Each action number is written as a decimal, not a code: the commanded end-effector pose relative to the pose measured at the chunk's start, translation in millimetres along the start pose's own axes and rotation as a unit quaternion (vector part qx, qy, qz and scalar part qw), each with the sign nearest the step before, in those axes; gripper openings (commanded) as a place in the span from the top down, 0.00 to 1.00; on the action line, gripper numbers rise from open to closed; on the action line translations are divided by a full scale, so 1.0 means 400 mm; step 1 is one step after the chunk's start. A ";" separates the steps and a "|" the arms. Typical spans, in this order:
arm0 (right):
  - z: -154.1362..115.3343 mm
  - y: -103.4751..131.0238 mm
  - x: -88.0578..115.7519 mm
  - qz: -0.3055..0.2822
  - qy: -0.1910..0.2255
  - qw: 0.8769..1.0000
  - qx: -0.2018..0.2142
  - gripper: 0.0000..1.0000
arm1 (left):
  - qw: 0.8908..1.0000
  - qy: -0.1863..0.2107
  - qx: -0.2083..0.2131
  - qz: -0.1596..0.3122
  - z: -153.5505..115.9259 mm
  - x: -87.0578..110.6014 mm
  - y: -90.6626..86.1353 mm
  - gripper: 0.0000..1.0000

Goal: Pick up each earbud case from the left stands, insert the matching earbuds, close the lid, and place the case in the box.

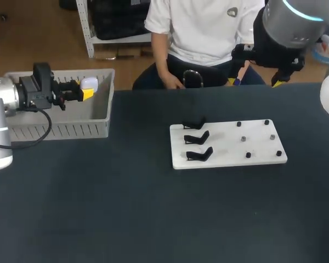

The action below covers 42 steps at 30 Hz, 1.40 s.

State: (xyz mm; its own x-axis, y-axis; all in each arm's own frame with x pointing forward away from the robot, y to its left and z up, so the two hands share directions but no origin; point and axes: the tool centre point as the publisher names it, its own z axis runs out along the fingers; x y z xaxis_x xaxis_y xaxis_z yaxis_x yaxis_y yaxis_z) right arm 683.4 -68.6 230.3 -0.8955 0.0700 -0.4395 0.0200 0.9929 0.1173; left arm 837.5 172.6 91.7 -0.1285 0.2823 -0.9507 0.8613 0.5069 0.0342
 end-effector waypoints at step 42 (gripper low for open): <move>0.019 -0.146 0.035 -0.130 0.013 0.986 -0.099 0.00 | 0.998 0.038 0.031 -0.041 0.031 -0.135 -0.348 0.00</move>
State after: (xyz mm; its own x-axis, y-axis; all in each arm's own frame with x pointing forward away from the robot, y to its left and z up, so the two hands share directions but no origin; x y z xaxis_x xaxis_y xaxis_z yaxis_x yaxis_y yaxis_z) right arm 674.6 -117.0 211.4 -0.8716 -0.1859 -0.4535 -0.2785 0.9492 0.1462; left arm 743.2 85.6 130.9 -0.2334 0.3090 -0.9220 0.8927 0.4441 -0.0771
